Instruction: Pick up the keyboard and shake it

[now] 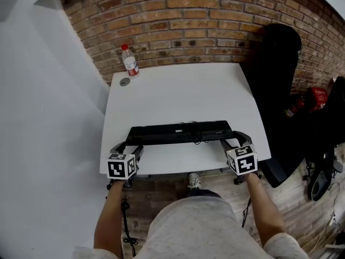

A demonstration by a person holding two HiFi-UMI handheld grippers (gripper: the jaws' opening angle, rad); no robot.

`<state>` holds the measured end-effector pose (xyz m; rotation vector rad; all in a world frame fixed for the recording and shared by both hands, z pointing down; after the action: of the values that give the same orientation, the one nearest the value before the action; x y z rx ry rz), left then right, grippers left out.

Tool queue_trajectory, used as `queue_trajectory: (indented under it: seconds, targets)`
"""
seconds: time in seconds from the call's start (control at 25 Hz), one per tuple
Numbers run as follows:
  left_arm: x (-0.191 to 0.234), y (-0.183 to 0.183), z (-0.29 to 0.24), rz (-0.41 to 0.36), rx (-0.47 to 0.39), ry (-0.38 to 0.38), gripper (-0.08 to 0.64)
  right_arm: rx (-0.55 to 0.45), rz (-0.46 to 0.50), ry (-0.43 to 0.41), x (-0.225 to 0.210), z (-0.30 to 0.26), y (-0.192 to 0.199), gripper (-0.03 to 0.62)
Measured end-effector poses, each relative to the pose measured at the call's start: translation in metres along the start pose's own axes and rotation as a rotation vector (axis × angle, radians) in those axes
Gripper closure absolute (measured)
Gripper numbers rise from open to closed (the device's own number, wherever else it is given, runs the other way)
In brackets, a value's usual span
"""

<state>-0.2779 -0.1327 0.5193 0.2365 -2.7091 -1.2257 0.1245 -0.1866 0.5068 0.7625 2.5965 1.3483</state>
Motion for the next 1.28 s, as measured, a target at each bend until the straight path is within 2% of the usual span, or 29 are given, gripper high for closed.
queue_trajectory:
  seconds: [0.84,1.28]
  targets:
    - [-0.006,0.035,-0.01,-0.073,0.139,0.003,0.244,0.048,0.211,0.025,0.011,-0.005,0.032,0.351]
    - [-0.008,0.04,-0.012,-0.074,0.168,0.004,0.241,0.121,0.201,0.006,0.01,-0.007,0.043,0.35]
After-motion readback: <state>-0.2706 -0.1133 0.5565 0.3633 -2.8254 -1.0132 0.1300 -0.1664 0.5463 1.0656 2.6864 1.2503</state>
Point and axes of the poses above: the fingertips, and each gripper's own axes: z backward along the fingers, x to its left, y out of its underside, the point moved 5 cm from there along z, backward along the fingers, and after that the axes turned 2 degrees about y, right-handed, at the moved point
